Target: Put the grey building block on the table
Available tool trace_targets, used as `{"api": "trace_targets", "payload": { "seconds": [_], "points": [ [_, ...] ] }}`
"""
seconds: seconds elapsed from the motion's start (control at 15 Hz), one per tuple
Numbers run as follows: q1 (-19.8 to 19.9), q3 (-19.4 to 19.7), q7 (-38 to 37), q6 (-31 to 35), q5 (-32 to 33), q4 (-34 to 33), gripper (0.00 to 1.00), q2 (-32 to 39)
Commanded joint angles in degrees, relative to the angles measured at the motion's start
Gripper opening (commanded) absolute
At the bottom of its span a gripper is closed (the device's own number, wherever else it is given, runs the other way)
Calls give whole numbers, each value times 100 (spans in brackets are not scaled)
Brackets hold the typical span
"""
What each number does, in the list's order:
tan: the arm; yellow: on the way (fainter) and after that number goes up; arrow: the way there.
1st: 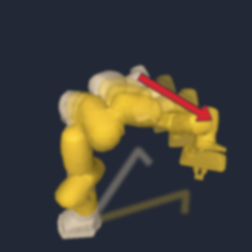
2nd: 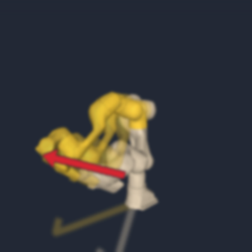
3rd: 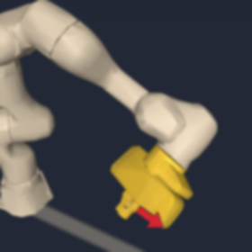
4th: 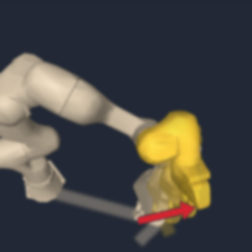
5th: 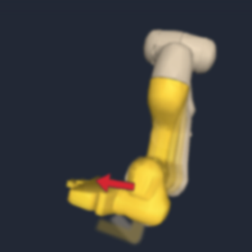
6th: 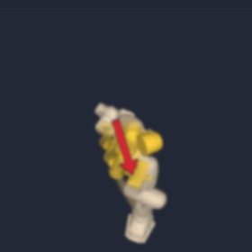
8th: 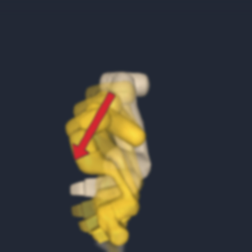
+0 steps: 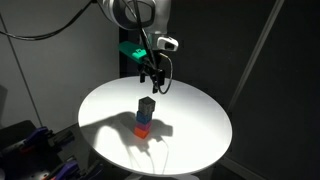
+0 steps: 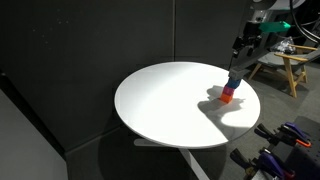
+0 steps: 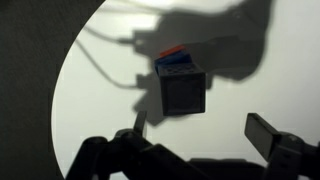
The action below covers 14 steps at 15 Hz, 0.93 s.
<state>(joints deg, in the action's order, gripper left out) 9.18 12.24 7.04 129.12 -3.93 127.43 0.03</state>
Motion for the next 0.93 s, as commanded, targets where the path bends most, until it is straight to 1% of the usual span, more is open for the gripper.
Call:
{"api": "trace_targets", "payload": {
  "seconds": [0.0, 0.53, 0.87],
  "points": [
    [80, -38, 27, 78, 39, -67, 100, 204],
    [109, -43, -10, 491, 107, -45, 100, 585],
    [85, -80, 38, 606, 147, 42, 100, 597]
  ]
}}
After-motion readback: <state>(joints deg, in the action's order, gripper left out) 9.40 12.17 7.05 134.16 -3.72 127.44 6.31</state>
